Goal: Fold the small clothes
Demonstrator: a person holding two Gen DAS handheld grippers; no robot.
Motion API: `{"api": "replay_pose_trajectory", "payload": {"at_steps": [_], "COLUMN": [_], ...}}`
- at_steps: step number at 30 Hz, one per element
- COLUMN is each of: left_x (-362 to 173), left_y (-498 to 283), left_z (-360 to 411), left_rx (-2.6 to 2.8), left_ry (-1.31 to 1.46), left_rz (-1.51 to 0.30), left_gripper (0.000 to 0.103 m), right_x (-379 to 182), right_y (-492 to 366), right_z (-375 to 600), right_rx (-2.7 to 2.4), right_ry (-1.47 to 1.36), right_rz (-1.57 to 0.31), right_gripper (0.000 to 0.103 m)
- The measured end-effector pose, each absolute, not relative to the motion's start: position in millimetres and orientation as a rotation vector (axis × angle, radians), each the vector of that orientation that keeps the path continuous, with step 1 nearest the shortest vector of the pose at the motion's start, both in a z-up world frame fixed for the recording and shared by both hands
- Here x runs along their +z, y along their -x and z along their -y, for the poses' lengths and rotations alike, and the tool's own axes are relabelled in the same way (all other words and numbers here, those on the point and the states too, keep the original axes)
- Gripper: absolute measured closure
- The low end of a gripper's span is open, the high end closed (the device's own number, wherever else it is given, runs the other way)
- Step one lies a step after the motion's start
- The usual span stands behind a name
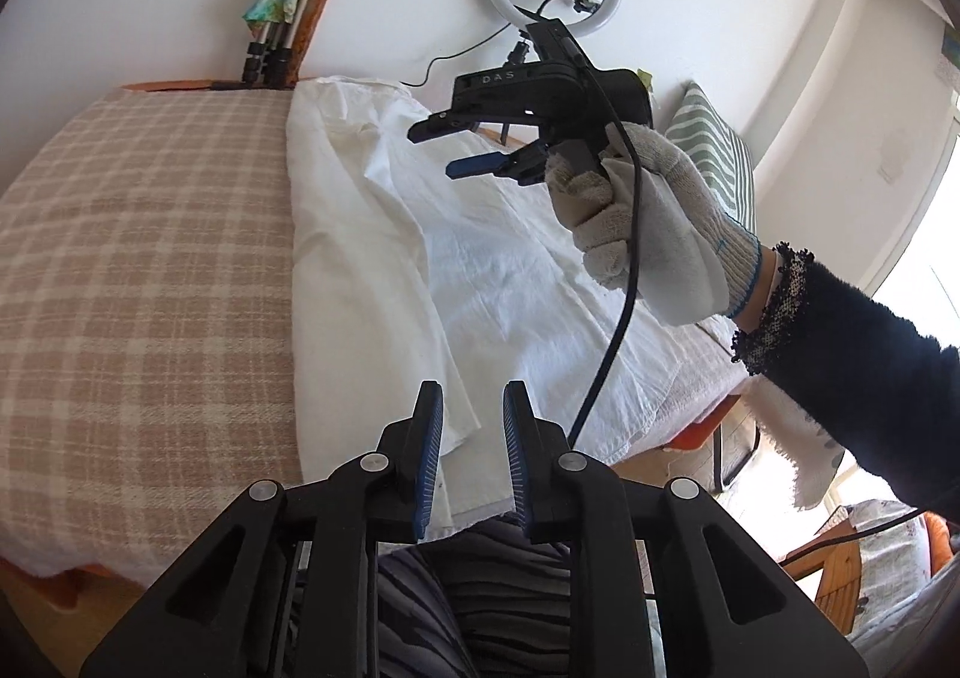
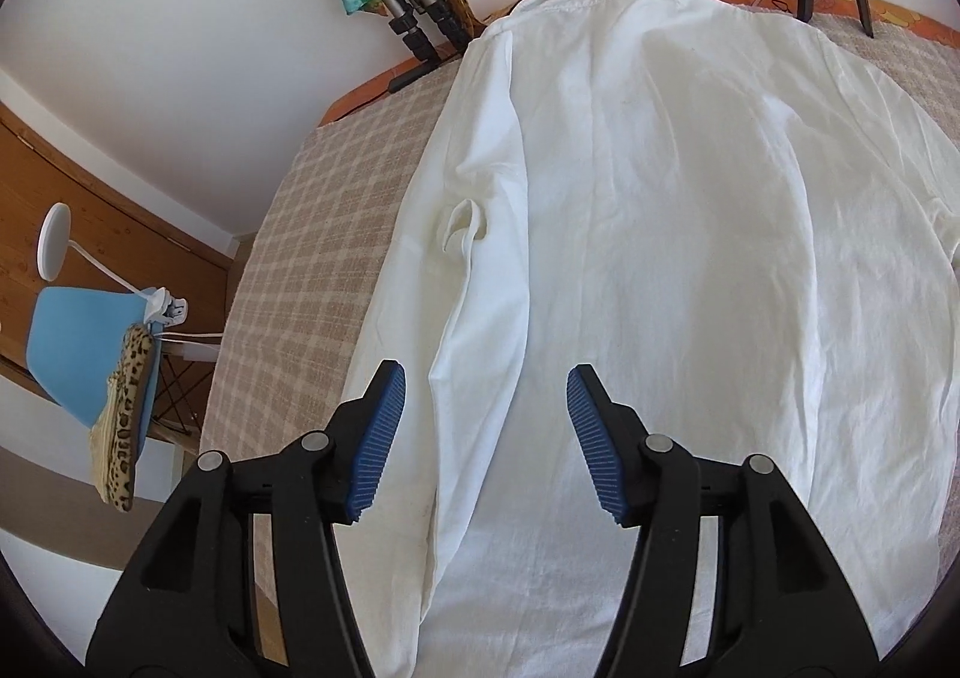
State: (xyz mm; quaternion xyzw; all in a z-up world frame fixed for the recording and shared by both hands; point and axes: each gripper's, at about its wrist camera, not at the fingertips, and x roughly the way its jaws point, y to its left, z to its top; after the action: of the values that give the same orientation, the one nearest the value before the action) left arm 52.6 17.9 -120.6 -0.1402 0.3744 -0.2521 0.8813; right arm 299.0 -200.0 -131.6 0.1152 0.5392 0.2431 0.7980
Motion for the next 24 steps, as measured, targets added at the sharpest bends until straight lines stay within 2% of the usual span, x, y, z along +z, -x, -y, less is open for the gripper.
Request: {"api": "replay_pose_trajectory", "payload": {"at_steps": [6, 11, 16, 18, 19, 20, 24], "left_x": [-154.5, -167.0, -167.2, -166.3, -165.5, -164.9, -165.4], "left_y": [-76.6, -74.6, -75.8, -77.2, -77.0, -76.7, -74.3], "left_z": [-57.2, -46.7, -43.4, -42.5, -41.9, -40.7, -35.5], "left_rx": [-0.401, -0.399, -0.399, -0.398, -0.398, -0.393, -0.381], "left_ry": [0.424, 0.408, 0.402, 0.401, 0.398, 0.387, 0.352], "left_rz": [-0.875, -0.904, -0.907, -0.905, -0.903, -0.902, -0.901], "left_gripper": [0.084, 0.084, 0.085, 0.090, 0.092, 0.093, 0.096], "right_x": [-143.5, -146.1, -155.5, -161.2, -164.0, -166.5, -155.5], "right_y": [-318.8, -342.9, -366.0, -373.7, -377.1, -380.0, -385.1], "right_z": [201.3, 185.9, 161.2, 153.7, 148.9, 144.6, 134.5], "right_rx": [0.498, 0.482, 0.446, 0.434, 0.437, 0.437, 0.378], "right_ry": [-0.347, -0.392, -0.323, -0.298, -0.282, -0.261, -0.065], "right_rz": [-1.152, -1.130, -1.154, -1.169, -1.190, -1.219, -1.171], "right_gripper": [0.043, 0.027, 0.027, 0.045, 0.080, 0.093, 0.095]}}
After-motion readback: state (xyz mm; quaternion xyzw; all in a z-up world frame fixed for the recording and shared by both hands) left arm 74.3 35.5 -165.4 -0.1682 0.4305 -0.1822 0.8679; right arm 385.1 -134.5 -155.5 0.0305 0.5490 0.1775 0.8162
